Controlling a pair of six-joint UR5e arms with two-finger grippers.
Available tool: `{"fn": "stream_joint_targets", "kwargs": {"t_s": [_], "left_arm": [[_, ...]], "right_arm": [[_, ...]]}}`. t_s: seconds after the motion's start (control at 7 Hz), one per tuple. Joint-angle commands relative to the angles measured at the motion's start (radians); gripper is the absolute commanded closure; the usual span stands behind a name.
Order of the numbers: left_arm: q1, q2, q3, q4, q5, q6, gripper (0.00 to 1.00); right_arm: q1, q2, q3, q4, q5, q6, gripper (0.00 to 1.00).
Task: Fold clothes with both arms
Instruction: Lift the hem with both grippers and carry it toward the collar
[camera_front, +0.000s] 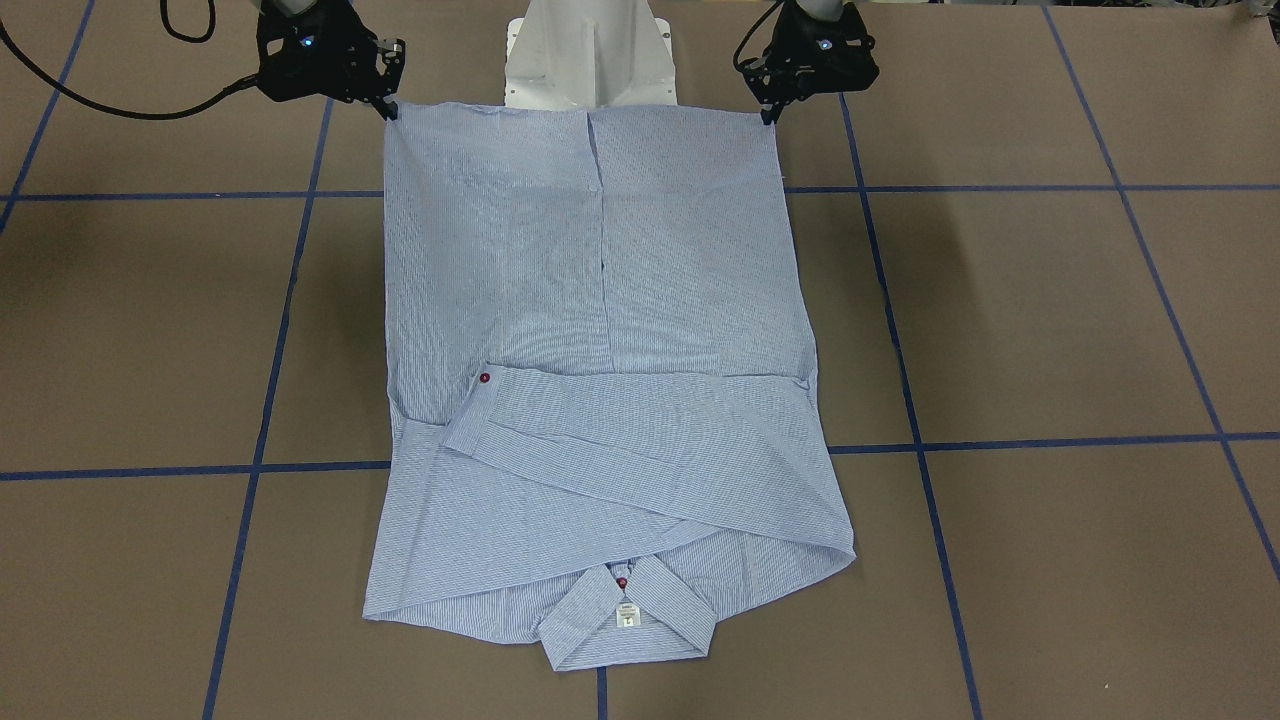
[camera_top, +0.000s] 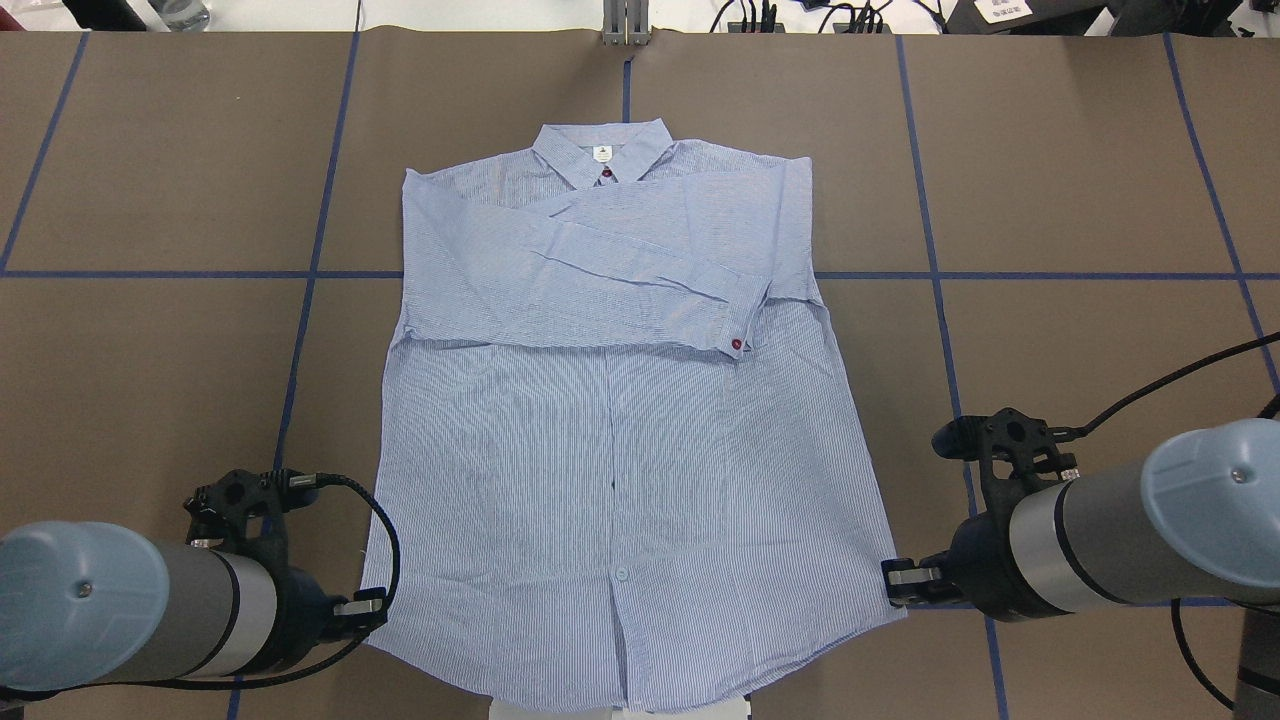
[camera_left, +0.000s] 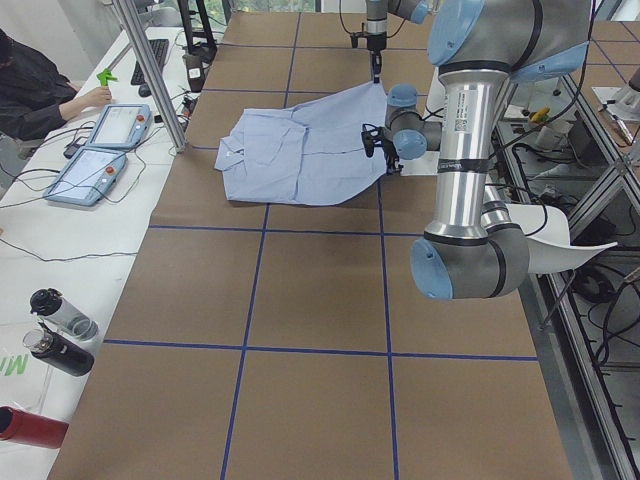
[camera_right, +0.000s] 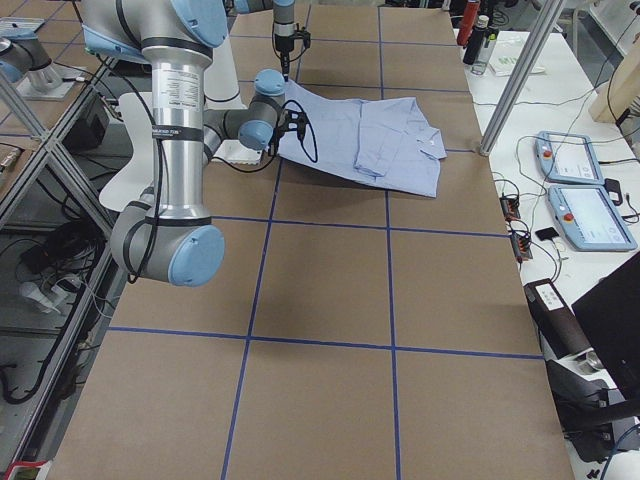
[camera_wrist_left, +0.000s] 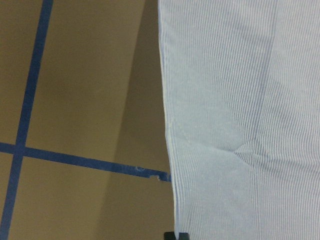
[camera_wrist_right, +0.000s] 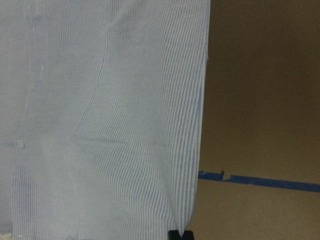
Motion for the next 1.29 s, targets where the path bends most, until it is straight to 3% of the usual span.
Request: {"fn": "stream_joint_targets", "kwargs": {"t_s": [0.0,0.43,0.71,1.0,1.14], "left_arm": [[0.035,-0.015,-0.047,0.0,-0.002,0.0,1.0],[-0.021,-0.116,0.019,-0.007,-0.002,0.038,1.0],[-0.147,-0.203,0.165,-0.025,-0.004,0.116,1.0],[-0.282,-0.255,0.317,-0.117,-0.011,0.193,1.0],[-0.358,-0.261,0.379,-0.167,-0.078,0.253,1.0]], "right_arm": [[-0.003,-0.02,0.021,0.002,0.03,0.0,1.0],[0.049,0.071,-0.076,0.003,0.028,-0.011,1.0],[0.127,0.136,-0.134,0.003,0.028,-0.014,1.0],[0.201,0.255,-0.275,-0.001,0.021,-0.014,1.0],[0.236,0.318,-0.354,-0.001,0.016,-0.014,1.0]]}}
